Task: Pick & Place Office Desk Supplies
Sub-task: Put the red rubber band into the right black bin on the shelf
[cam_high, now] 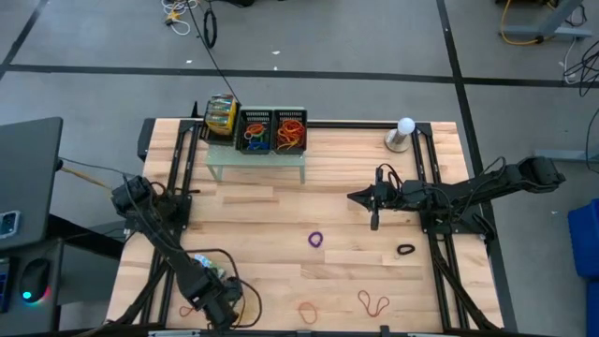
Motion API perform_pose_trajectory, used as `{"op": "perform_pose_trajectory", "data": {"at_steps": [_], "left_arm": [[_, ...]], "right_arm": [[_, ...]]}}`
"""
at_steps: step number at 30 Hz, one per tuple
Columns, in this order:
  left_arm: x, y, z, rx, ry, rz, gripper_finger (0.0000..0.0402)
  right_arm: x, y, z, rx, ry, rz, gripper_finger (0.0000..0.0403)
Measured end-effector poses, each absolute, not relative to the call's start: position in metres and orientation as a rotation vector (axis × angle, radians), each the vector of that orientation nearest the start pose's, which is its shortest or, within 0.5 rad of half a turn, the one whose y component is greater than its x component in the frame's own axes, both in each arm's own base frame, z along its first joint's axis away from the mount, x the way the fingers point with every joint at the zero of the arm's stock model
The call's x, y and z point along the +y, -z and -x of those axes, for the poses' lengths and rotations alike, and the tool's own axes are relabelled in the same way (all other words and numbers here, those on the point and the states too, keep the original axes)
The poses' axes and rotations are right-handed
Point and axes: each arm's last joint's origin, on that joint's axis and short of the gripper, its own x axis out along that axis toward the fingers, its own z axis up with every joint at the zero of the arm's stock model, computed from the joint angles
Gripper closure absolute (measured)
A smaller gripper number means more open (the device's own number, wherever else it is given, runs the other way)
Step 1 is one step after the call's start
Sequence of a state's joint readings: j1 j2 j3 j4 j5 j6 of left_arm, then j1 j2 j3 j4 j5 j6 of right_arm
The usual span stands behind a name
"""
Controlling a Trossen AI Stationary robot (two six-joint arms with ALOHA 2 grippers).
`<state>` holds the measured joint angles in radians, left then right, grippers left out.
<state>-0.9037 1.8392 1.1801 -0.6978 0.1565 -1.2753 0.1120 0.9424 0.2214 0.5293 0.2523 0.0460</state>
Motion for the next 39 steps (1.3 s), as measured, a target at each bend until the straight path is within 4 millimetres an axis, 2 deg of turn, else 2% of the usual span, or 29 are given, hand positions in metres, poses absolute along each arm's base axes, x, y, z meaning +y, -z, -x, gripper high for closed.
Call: {"op": "perform_pose_trajectory", "data": {"at_steps": [7, 16, 27, 30, 35, 39], "left_arm": [[-0.282, -0.141, -0.202, 1.636, -0.19, 0.562, 0.0307], [-0.283, -0.136, -0.202, 1.577, -0.314, 0.628, 0.0307], [-0.287, -0.124, -0.202, 1.561, -0.378, 0.656, 0.0309], [-0.285, -0.125, -0.202, 1.538, -0.416, 0.666, 0.0325], [-0.285, -0.126, -0.202, 1.483, -0.457, 0.648, 0.0389], [-0.28, -0.14, -0.206, 1.405, -0.476, 0.55, 0.0396]], "right_arm": [[0.013, -0.182, -0.182, 0.185, 0.144, -0.011, 0.0392], [0.013, -0.183, -0.182, 0.182, 0.144, -0.012, 0.0392], [0.013, -0.183, -0.182, 0.175, 0.144, -0.013, 0.0392], [0.013, -0.183, -0.182, 0.175, 0.144, -0.013, 0.0392], [0.013, -0.183, -0.182, 0.175, 0.144, -0.013, 0.0392], [0.013, -0.183, -0.182, 0.173, 0.147, -0.011, 0.0392]]}}
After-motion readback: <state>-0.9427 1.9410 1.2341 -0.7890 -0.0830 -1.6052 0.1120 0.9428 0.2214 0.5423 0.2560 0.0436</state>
